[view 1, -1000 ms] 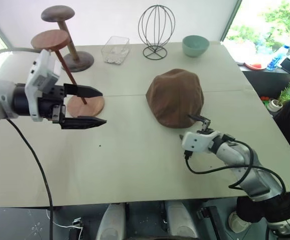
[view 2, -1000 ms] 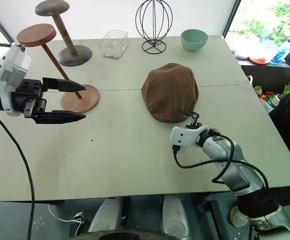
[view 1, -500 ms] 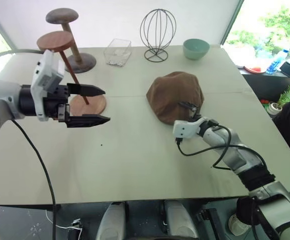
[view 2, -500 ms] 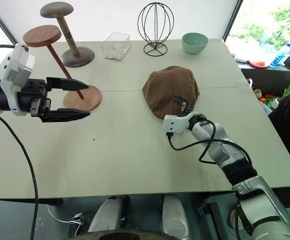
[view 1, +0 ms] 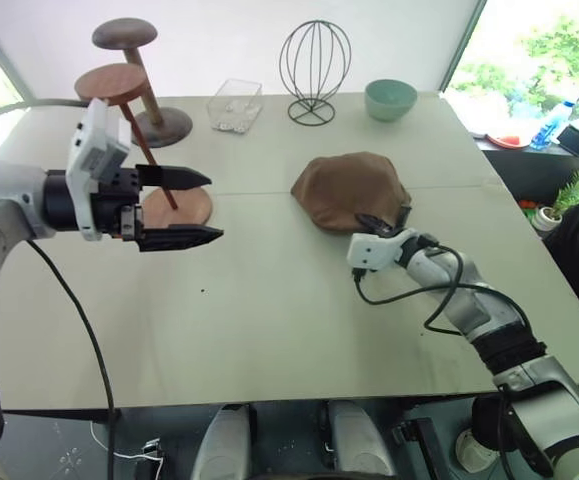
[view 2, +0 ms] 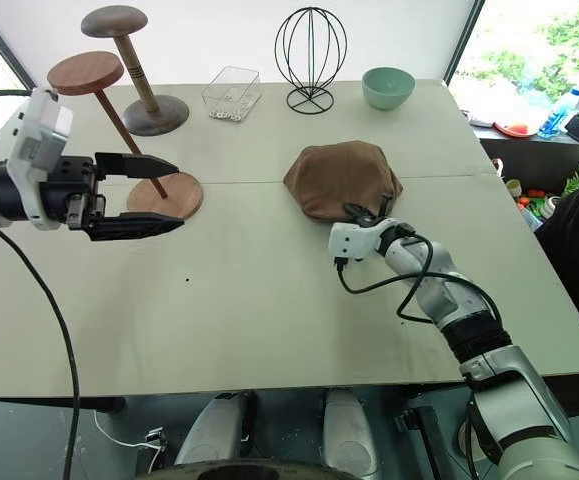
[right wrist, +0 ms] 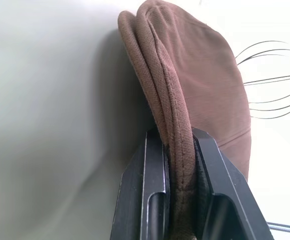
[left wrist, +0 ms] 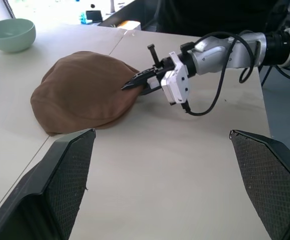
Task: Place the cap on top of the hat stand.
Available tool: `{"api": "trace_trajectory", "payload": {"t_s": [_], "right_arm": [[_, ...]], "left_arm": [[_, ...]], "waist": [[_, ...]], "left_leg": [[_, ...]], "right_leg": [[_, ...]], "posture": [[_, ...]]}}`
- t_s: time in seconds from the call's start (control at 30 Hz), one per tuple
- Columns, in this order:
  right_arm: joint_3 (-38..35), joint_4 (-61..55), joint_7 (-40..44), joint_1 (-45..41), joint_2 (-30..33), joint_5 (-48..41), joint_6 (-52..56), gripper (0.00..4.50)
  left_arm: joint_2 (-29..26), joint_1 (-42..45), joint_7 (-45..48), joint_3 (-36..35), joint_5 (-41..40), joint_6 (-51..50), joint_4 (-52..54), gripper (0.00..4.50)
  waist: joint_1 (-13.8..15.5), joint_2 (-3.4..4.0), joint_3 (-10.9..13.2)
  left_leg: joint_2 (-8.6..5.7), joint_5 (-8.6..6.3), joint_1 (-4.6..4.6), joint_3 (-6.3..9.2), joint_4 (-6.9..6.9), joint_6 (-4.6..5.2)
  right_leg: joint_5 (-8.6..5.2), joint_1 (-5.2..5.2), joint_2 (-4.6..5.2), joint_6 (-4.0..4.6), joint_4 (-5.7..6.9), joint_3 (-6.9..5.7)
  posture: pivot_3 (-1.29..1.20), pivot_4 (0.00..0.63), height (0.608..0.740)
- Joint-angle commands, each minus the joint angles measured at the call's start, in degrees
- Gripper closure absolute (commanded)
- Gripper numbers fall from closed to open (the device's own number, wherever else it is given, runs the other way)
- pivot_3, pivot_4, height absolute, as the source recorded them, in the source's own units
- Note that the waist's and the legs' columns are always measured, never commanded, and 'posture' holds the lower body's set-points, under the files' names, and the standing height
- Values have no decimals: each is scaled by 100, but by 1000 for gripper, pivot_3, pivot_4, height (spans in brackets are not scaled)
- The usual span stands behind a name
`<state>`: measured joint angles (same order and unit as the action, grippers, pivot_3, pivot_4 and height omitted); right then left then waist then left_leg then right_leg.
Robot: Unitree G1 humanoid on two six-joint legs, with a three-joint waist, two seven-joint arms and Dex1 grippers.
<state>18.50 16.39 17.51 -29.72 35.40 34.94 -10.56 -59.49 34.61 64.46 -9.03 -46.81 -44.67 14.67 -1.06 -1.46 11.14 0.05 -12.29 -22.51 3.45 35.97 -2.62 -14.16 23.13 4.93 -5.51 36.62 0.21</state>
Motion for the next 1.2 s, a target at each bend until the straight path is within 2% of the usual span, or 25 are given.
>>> {"api": "trace_trajectory", "payload": {"t_s": [0.03, 0.2, 0.4, 0.6, 0.73, 0.8, 0.97, 1.2], "right_arm": [[-302, -238, 203, -35, 76, -293, 84, 4478], [-472, -352, 427, -414, 73, -408, 197, 4492], [-695, -313, 685, -1611, 140, -693, 79, 4492], [-575, 336, 561, -3584, -379, -928, -475, 4492], [-440, 926, 400, -4635, -1126, -1168, -1041, 4492], [-333, 1316, 288, -5121, -1634, -1268, -1454, 4492], [-199, 2066, 290, -5723, -2420, -1464, -2247, 4492], [-105, 2755, 349, -5949, -3067, -1601, -2828, 4492]], "left_arm": [[-24, 81, -98, -308, -44, 3, 37, 0], [-25, 56, -188, -419, -101, -54, 69, 0], [-23, -116, -665, -1040, -293, -268, 158, 0], [-60, -521, -1556, -2539, -677, -679, 258, 0], [-236, -987, -1863, -3643, -842, -1076, 368, 0], [-377, -1297, -1928, -4478, -862, -1415, 327, 0], [-573, -2327, -1786, -6013, -508, -1814, 340, 0], [-553, -3141, -1847, -7262, -283, -2036, 476, 0]], "waist": [[1, 0, 0], [-10, 1, 2], [-76, 17, 17], [-239, 18, 19], [-288, 16, 18], [-311, 16, 19], [-329, 15, 18], [-285, -25, -4]], "left_leg": [[0, 0, -1, 0, -1, 0], [0, 0, -1, 0, -3, 0], [0, 0, -10, -1, -7, 0], [2, 0, -17, 0, -38, 0], [3, 1, -12, 1, -77, -1], [4, 1, -16, 1, -82, -2], [4, 5, -58, -7, -83, -8], [3, 17, -67, 3, -77, -33]], "right_leg": [[0, 1, 0, 0, 0, 0], [0, 3, 0, 0, -1, 0], [1, 18, 0, -2, 1, 1], [10, 46, -2, -20, 3, 2], [8, 58, -1, -16, 8, 2], [7, 68, -1, -14, 10, 2], [2, 135, -3, -6, 43, 15], [-6, 129, 3, 14, 38, 3]], "posture": [[0, 150, 740], [0, 150, 740], [0, 150, 740], [0, 150, 740], [0, 150, 740], [0, 150, 740], [0, 150, 740], [0, 150, 740]]}}
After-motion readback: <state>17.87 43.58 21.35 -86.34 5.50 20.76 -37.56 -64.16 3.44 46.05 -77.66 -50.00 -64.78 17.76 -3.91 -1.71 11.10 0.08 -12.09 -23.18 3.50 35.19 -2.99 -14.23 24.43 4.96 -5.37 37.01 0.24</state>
